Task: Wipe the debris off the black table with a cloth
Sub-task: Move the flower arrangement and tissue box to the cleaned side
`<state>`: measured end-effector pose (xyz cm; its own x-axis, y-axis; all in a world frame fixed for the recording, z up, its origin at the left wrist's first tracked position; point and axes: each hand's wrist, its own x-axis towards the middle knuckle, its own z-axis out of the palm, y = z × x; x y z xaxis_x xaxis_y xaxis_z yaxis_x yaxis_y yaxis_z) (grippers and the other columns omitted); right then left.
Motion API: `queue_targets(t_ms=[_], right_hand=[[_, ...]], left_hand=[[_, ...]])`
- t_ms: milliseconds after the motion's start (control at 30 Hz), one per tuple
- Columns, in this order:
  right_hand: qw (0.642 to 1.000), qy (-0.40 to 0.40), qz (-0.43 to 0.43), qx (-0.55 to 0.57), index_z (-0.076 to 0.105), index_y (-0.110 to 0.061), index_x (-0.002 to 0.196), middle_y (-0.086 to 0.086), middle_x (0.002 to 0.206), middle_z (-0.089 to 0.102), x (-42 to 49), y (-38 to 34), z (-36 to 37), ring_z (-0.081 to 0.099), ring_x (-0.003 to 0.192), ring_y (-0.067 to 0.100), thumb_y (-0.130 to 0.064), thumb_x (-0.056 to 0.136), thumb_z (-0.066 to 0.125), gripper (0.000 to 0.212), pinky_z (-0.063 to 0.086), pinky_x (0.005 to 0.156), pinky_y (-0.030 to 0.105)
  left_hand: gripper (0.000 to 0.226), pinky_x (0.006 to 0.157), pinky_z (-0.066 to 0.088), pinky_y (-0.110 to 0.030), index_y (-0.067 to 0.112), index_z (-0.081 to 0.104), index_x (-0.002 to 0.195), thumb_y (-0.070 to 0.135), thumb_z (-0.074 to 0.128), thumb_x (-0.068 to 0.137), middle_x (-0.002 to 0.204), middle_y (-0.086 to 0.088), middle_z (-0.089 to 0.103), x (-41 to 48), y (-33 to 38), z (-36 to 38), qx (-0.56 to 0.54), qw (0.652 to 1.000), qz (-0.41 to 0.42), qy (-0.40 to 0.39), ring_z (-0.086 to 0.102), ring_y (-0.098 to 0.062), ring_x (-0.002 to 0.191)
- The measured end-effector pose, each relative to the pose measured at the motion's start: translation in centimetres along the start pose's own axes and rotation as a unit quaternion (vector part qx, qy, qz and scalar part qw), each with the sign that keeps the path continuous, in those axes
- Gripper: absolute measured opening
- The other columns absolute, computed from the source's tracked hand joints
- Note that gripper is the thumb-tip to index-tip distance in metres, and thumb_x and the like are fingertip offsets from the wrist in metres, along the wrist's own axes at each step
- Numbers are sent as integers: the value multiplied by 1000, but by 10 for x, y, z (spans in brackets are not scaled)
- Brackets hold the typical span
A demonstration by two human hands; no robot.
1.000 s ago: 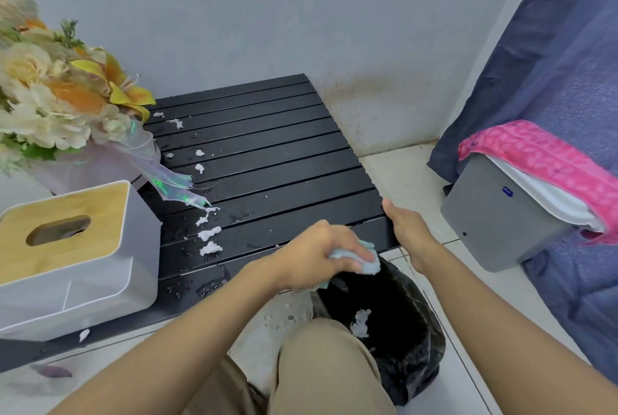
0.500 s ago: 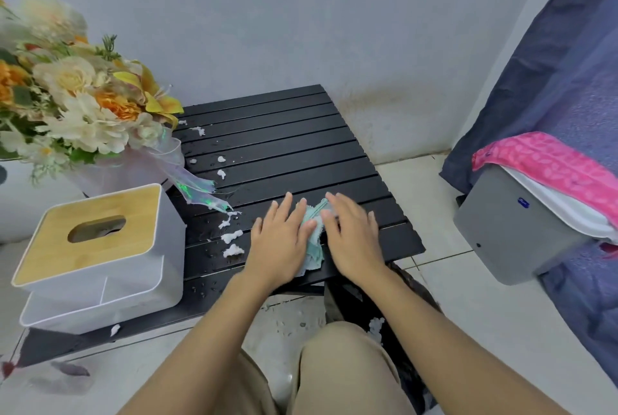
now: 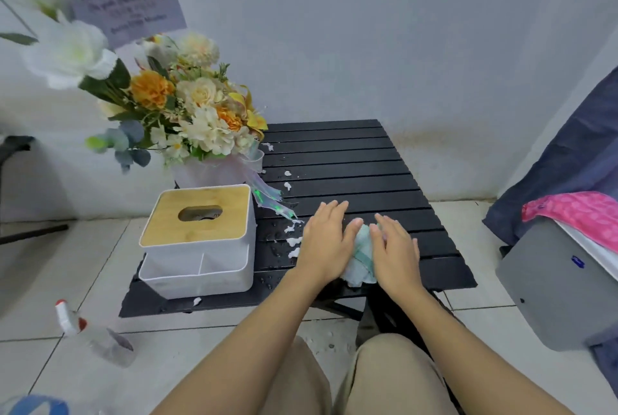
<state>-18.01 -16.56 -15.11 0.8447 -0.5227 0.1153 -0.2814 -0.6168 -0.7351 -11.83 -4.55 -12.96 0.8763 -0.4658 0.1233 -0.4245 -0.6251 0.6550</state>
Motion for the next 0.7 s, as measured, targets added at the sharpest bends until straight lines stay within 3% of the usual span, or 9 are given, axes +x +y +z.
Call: queue_targets(t_ms=[100, 200, 300, 333, 433, 533, 633, 700], right_hand=[[997, 12, -27, 68, 52, -16, 138, -2, 140, 52, -4, -33, 10, 42, 134, 17, -33, 103, 39, 40, 28, 115, 47], [987, -22, -26, 158, 49, -15, 140, -2, 137, 53, -12, -72, 24, 46, 128, 13, -33, 103, 41, 42, 35, 107, 29], [977, -66, -17, 201, 47, -19, 139, -7, 121, 55, -25, -109, 43, 55, 101, 3, -34, 102, 43, 40, 41, 86, 15], [975, -76, -18, 207, 48, -21, 138, -8, 119, 55, -29, -119, 50, 55, 95, 3, -35, 102, 43, 39, 43, 82, 15], [968, -81, -3, 237, 48, -21, 139, -6, 124, 57, -27, -144, 70, 54, 108, 12, -38, 102, 43, 41, 46, 96, 33], [964, -66, 18, 259, 50, -16, 139, 0, 131, 56, -8, -164, 86, 51, 113, 13, -35, 102, 43, 42, 40, 96, 29], [957, -54, 53, 279, 51, -14, 138, 1, 134, 56, 18, -174, 106, 51, 121, 18, -35, 102, 43, 42, 42, 103, 36], [951, -50, 70, 296, 54, -13, 134, 1, 129, 57, 38, -176, 120, 52, 118, 19, -33, 102, 43, 39, 43, 98, 35]], left_hand=[[47, 114, 27, -41, 15, 47, 138, 39, 44, 99, 146, -2, 42, -4, 4, -41, -13, 997, 36, 72, 30, -18, 141], [37, 111, 31, -39, 18, 56, 129, 34, 51, 96, 139, 2, 47, -16, -1, -87, -13, 987, 40, 155, 37, -14, 134], [27, 106, 36, -41, 18, 62, 118, 29, 56, 93, 128, 3, 53, -32, -26, -129, -7, 970, 8, 243, 45, -14, 125], [26, 104, 37, -43, 19, 63, 116, 27, 56, 92, 125, 2, 54, -36, -38, -140, -9, 966, -14, 260, 47, -16, 122], [25, 102, 40, -43, 17, 63, 115, 25, 55, 92, 121, -1, 56, -41, -77, -173, -30, 946, -98, 307, 50, -20, 117], [27, 99, 41, -38, 13, 61, 117, 21, 50, 94, 123, -6, 57, -35, -111, -201, -89, 914, -185, 350, 51, -23, 116], [26, 90, 42, -33, 12, 58, 119, 20, 50, 96, 124, -6, 59, -20, -145, -215, -190, 886, -258, 336, 53, -21, 109], [23, 83, 41, -32, 11, 57, 117, 19, 50, 97, 122, -8, 60, -8, -164, -219, -273, 863, -277, 322, 53, -19, 100]])
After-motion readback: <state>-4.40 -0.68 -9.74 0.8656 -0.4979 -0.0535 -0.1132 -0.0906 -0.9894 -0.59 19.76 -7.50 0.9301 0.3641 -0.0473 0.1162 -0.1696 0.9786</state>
